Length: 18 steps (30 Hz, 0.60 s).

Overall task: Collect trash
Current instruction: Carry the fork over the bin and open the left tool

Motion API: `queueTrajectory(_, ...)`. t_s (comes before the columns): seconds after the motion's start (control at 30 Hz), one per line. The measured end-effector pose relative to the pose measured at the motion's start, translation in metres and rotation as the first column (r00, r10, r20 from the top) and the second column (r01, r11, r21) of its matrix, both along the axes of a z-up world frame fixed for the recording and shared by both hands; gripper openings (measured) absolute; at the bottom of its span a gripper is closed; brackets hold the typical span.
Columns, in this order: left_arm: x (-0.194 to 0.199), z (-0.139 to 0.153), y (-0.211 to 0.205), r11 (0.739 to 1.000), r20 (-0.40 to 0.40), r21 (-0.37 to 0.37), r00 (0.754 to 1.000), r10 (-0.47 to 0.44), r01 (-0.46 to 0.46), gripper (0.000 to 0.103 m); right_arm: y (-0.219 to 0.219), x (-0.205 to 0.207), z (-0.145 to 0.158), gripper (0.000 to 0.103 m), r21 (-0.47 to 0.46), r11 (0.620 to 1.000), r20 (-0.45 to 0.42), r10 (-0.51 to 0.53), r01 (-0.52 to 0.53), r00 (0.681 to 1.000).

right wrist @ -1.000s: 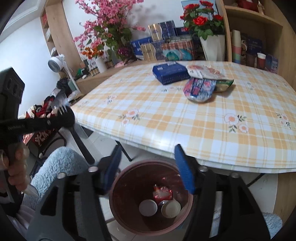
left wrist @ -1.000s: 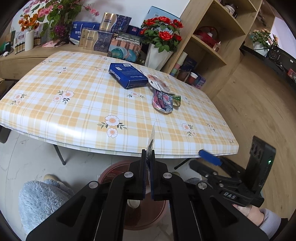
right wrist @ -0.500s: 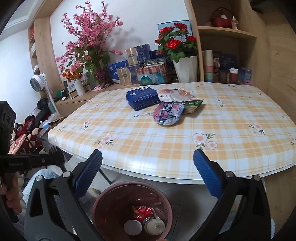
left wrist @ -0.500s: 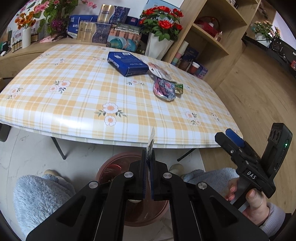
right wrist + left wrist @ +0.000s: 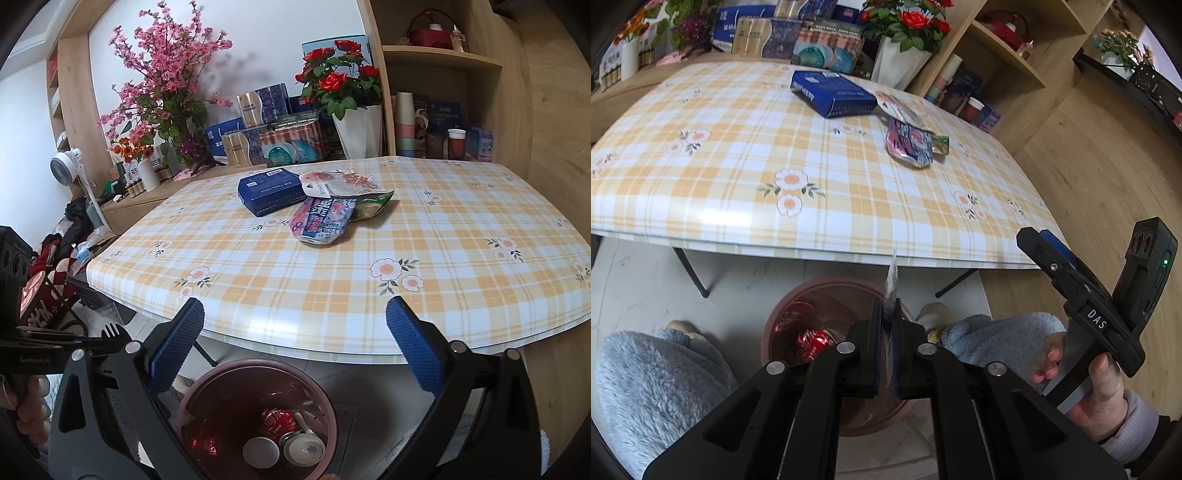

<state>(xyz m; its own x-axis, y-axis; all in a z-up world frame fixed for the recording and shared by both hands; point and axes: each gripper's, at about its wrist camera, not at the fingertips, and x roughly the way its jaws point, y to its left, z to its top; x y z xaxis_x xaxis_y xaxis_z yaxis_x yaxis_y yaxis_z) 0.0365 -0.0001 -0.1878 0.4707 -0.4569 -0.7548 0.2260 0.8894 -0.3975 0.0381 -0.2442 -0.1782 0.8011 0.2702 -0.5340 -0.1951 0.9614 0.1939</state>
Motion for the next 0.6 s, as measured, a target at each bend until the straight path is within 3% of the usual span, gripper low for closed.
queueTrajectory(0.07,0.0,-0.001,-0.001,1.0,0.0,0.005,1.0,0.001,-0.001,0.028,0.001,0.0,-0.001,0.097,-0.005,1.0,-0.001,-0.001,0.001,1.0)
queueTrajectory(0.27,0.003,-0.001,0.006,0.999,0.012,0.023,0.999,0.034,-0.034,0.043,0.0,0.0,-0.003,0.097,-0.014,1.0,-0.006,-0.009,0.008,1.0)
queueTrajectory(0.43,0.007,-0.003,0.013,0.998,0.004,0.016,0.999,0.054,-0.054,0.049,-0.001,0.001,-0.005,0.097,-0.014,1.0,-0.014,-0.017,0.016,1.0)
queueTrajectory(0.5,0.008,-0.002,0.015,0.998,0.013,0.022,0.998,0.064,-0.064,0.055,-0.001,0.001,-0.006,0.097,-0.013,1.0,-0.016,-0.018,0.018,1.0)
queueTrajectory(0.6,0.009,0.003,0.018,0.995,0.057,0.048,0.995,0.085,-0.088,0.073,-0.003,0.003,-0.009,0.097,0.0,1.0,-0.026,-0.014,0.014,1.0)
